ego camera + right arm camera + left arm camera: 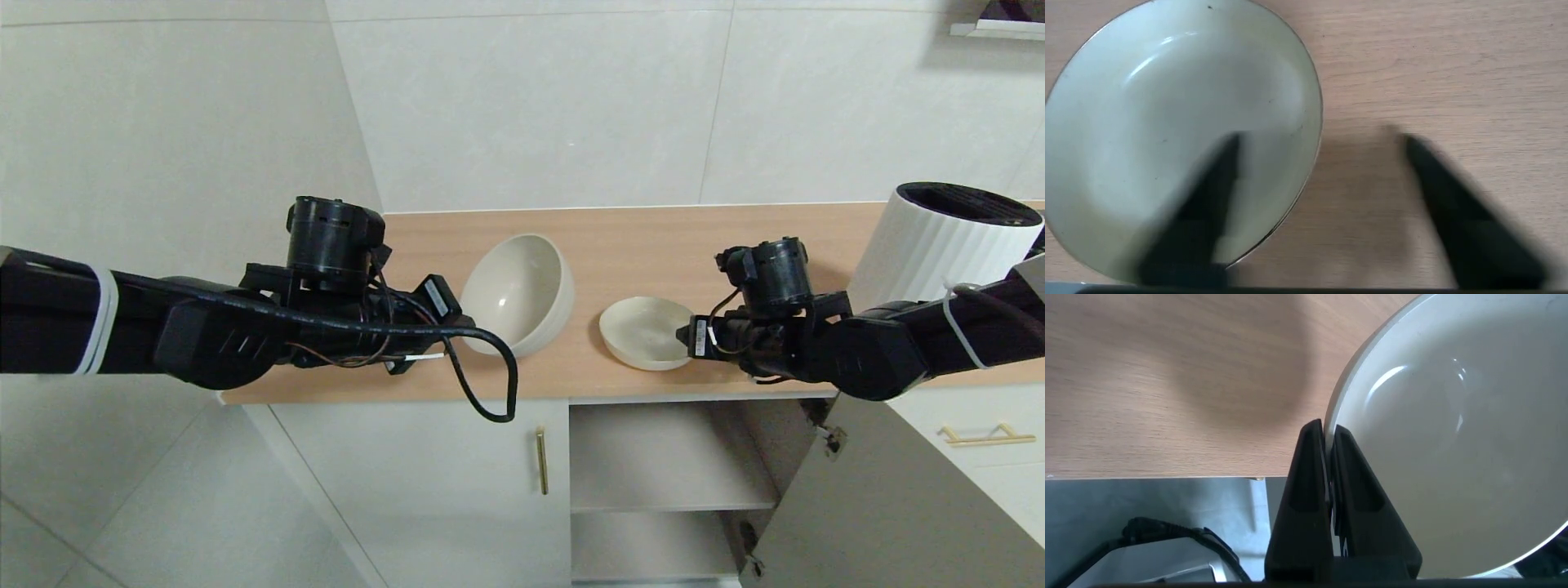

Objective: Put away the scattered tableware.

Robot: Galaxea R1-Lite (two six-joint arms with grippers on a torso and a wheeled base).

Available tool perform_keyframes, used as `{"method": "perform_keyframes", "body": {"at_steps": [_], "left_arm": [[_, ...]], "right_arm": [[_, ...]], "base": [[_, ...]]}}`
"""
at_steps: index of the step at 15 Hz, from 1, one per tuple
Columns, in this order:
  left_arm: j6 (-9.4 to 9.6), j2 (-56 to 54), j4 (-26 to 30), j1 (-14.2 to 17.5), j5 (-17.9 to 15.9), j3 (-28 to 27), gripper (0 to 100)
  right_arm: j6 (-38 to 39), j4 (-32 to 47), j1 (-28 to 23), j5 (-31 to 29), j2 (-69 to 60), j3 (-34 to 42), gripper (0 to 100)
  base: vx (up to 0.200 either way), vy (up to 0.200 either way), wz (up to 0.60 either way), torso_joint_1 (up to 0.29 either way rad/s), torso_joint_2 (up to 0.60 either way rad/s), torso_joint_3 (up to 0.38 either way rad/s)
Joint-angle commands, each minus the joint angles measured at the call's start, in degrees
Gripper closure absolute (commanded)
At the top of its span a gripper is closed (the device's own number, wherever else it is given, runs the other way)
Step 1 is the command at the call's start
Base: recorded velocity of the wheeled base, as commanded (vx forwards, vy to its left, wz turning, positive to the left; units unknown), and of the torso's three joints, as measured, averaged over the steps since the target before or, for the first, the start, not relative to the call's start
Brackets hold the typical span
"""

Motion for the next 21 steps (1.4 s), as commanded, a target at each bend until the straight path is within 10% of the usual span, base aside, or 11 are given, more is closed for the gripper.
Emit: {"method": "perform_keyframes", "body": {"at_steps": [1,10,17,21], "left_arm": [[-0.16,-0.04,-0.03,-0.03,-0.02,0.02,100],[0.19,-5.49,-0.03,-0.30,-0.10,2.66,100],[9.51,-14.98,0.05,-2.50,-0.10,10.66,100],[11.18,-15.86,0.32,-3.11,-0.02,11.54,100]], "right_arm": [[0.01,-0.01,0.04,0.01,0.02,0.01,100],[0.10,0.51,0.04,1.24,-5.78,2.64,100],[-0.17,12.73,0.13,12.05,-22.31,8.09,100],[-0.43,16.95,-0.22,21.72,-26.26,9.24,100]], "base": [[0.000,0.000,0.00,0.000,0.00,0.000],[0.000,0.000,0.00,0.000,0.00,0.000],[0.000,0.000,0.00,0.000,0.00,0.000],[0.000,0.000,0.00,0.000,0.00,0.000]]}}
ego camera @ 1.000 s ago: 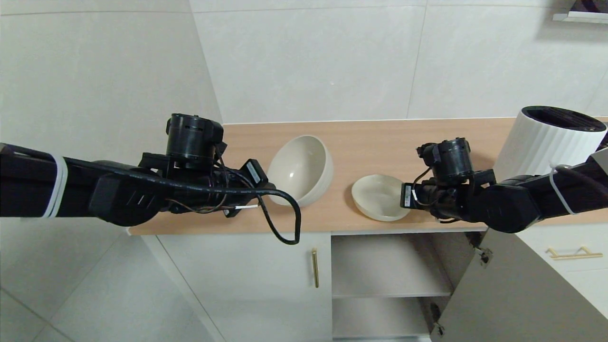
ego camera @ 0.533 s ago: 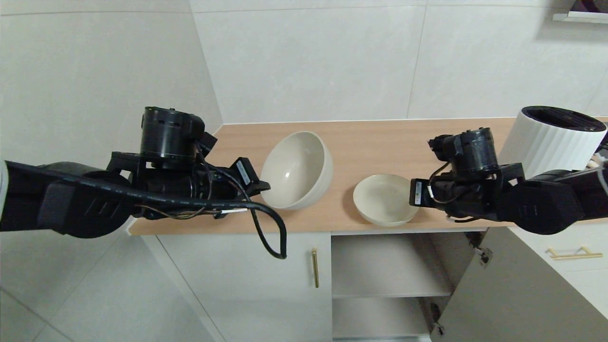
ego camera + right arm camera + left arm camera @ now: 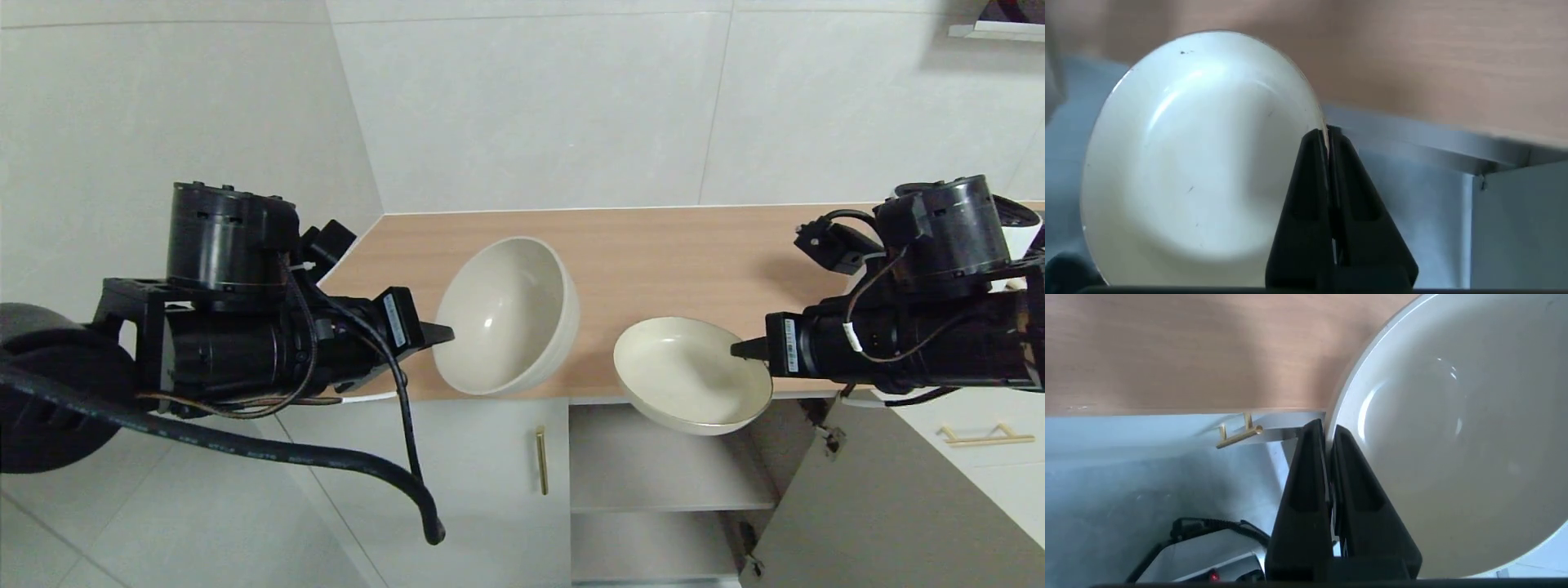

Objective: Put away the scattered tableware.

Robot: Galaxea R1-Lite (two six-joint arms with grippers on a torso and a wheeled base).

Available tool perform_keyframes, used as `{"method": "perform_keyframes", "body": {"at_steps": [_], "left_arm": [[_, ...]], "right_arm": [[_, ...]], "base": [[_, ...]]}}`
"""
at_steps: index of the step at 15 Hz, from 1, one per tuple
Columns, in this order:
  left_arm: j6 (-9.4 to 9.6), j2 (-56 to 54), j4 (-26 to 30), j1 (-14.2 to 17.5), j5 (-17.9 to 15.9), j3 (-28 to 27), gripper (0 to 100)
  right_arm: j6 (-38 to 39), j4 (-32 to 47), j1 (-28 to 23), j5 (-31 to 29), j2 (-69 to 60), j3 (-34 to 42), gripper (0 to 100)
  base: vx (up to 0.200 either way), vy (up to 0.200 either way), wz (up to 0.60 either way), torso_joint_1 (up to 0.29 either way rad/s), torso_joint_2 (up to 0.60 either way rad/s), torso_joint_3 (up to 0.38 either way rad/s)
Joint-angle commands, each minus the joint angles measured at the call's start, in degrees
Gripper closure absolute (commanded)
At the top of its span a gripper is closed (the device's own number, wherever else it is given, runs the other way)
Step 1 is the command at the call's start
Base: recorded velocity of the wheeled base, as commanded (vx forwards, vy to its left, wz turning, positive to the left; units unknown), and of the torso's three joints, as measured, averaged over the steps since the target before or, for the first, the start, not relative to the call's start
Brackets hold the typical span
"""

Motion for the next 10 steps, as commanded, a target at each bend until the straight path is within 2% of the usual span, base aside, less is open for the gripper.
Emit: {"method": "perform_keyframes", "body": {"at_steps": [1,2,5,10], "left_arm": [[0.02,-0.68,0.01,-0.12,0.01,0.16,100],[0.02,-0.59,0.01,-0.12,0.01,0.16,100],[0.02,-0.15,0.01,-0.39,-0.08,0.16,100],[0.02,-0.06,-0.08,-0.39,0.01,0.16,100]], "right_arm": [[-0.08,0.19,-0.05,0.15,-2.26,0.41,100],[-0.08,0.19,-0.05,0.15,-1.82,0.41,100],[-1.22,0.01,-0.05,-0.11,-0.42,0.85,100],[-1.22,-0.25,-0.05,-0.20,0.46,0.85,100]], "base": [[0.000,0.000,0.00,0.000,0.00,0.000],[0.000,0.000,0.00,0.000,0.00,0.000],[-0.200,0.000,0.00,0.005,0.00,0.002],[0.000,0.000,0.00,0.000,0.00,0.000]]}}
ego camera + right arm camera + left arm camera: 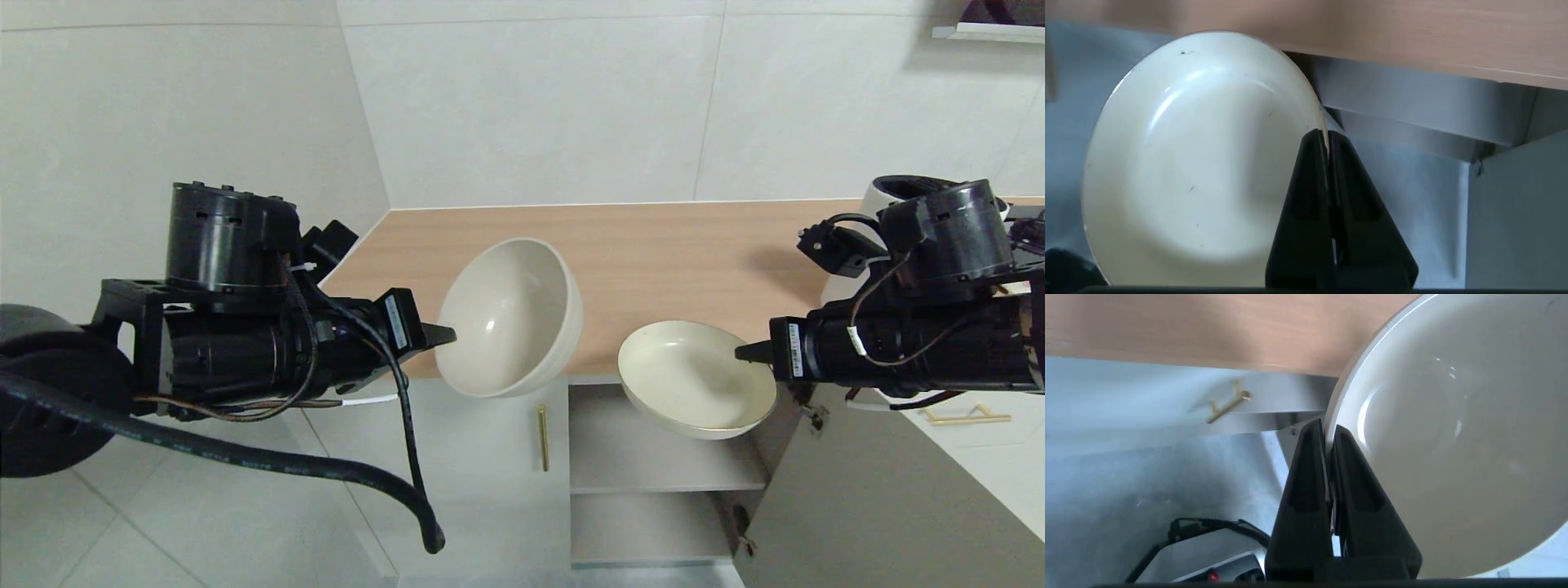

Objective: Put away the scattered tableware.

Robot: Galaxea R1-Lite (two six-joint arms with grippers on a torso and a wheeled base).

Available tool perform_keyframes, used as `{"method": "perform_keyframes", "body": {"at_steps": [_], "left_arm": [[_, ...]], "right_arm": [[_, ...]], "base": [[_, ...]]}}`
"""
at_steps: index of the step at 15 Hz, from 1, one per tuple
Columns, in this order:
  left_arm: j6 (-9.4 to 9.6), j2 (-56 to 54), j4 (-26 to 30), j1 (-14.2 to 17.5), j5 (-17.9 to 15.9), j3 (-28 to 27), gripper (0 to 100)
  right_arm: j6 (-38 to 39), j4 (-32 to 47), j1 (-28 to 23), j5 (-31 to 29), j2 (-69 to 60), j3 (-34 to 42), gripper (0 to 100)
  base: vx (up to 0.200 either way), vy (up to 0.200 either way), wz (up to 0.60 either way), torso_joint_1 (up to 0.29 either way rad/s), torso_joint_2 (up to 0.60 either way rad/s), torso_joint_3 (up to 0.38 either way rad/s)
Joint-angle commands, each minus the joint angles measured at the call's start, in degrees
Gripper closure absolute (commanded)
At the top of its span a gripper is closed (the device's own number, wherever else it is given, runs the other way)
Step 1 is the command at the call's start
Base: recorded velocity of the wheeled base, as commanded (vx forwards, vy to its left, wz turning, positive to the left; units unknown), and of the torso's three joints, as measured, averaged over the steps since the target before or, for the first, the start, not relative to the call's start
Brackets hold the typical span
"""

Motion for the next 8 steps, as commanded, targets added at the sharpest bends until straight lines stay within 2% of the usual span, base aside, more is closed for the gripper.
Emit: {"method": "perform_keyframes", "body": {"at_steps": [1,8], "left_arm": [[0.01,0.24,-0.08,-0.07,0.01,-0.01,100],[0.01,0.86,-0.08,-0.07,0.01,-0.10,100]], "right_arm": [[0.01,-0.05,0.11,0.03,0.64,0.00,100],[0.01,-0.93,0.11,-1.20,3.27,-0.09,100]], "base": [[0.000,0.000,0.00,0.000,0.00,0.000],[0.000,0.000,0.00,0.000,0.00,0.000]]}}
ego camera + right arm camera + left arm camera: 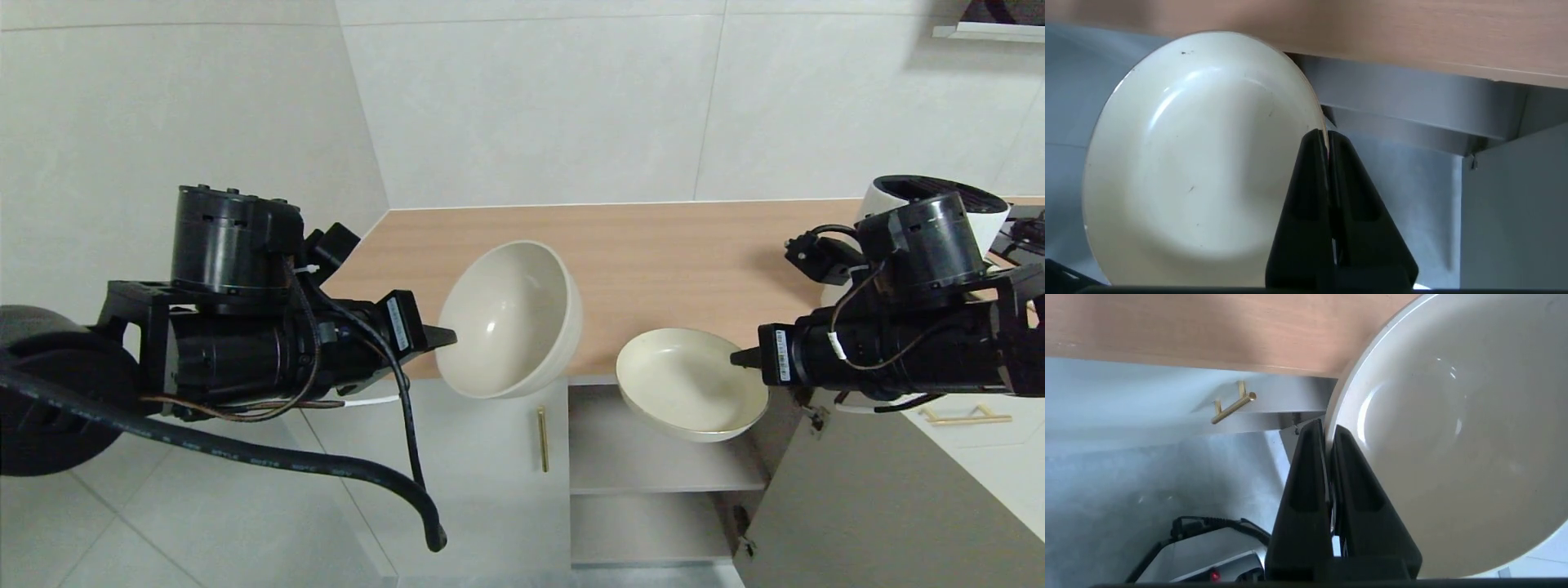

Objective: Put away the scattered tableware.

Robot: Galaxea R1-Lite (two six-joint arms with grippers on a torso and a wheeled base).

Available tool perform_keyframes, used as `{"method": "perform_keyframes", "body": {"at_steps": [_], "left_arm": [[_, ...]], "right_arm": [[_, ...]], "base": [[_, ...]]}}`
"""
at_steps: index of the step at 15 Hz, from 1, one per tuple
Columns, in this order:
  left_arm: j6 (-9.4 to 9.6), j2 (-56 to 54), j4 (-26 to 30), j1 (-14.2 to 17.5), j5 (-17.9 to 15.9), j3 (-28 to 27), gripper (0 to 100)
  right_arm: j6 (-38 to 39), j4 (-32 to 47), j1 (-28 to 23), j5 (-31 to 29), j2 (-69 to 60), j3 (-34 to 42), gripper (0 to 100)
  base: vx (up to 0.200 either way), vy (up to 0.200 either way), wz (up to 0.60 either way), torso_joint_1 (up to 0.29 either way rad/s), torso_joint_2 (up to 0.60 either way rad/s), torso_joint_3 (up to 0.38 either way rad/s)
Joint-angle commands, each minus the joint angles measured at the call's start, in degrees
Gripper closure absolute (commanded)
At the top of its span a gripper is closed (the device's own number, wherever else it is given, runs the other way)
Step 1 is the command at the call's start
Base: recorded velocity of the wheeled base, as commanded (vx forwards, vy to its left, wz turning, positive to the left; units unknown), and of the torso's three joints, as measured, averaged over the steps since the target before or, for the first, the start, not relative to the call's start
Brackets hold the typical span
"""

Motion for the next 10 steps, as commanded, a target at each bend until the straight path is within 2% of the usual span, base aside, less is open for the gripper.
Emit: {"method": "perform_keyframes", "body": {"at_steps": [1,4,10], "left_arm": [[-0.02,0.40,-0.04,-0.01,0.03,-0.10,100],[-0.02,0.40,-0.04,-0.01,0.03,-0.10,100],[-0.02,0.57,-0.13,-0.01,0.03,-0.18,100]], "right_arm": [[0.01,-0.15,0.03,0.08,0.82,0.04,100],[0.01,-0.15,-0.05,-0.01,1.00,0.04,100],[-0.08,-0.24,-0.05,-0.09,1.61,-0.05,100]], "base": [[0.000,0.000,0.00,0.000,0.00,0.000],[0.000,0.000,0.00,-0.033,0.07,0.043],[0.000,0.000,0.00,-0.189,0.45,0.251]]}}
